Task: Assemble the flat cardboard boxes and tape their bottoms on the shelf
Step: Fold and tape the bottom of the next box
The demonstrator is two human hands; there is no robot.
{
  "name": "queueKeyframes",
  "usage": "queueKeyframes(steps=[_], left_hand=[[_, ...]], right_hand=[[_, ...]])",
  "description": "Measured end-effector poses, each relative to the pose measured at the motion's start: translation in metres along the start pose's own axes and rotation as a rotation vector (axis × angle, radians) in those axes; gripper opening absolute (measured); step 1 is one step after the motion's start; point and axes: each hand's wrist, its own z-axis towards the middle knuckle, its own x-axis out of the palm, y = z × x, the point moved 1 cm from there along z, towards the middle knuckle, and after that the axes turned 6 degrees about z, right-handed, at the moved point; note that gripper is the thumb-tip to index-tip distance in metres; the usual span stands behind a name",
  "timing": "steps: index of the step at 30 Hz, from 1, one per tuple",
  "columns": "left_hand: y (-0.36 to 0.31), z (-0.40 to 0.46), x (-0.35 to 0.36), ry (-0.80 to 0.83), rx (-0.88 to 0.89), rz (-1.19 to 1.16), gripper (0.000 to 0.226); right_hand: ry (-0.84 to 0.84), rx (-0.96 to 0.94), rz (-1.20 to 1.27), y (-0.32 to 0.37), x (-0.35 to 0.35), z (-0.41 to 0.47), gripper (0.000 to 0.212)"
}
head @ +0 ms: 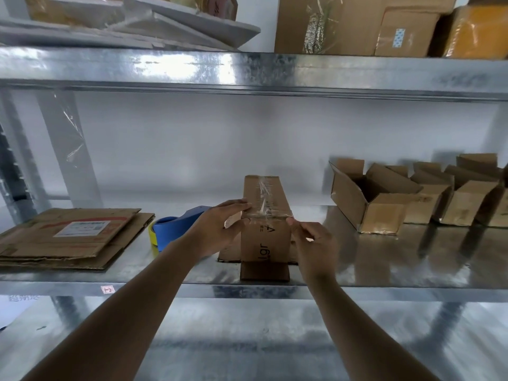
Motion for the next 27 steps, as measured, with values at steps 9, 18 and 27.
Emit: queueKeyframes(steps=[9, 18, 27], left_hand=[[-0.004, 0.003, -0.004, -0.011, 0.028, 0.013, 0.033], [-0.004, 0.012, -0.002, -0.075, -0.006, -0.047, 0.025], [-0.008, 0.011, -0.011, -0.018, -0.012, -0.05, 0.029]], right_hand=[[0.034, -0.026, -0.348, 0.027, 0.003, -0.002, 0.024], [0.124, 0.149, -0.486, 0.048, 0.02, -0.007, 0.049], [0.483, -0.226, -0.646, 0.049, 0.034, 0.008, 0.064]])
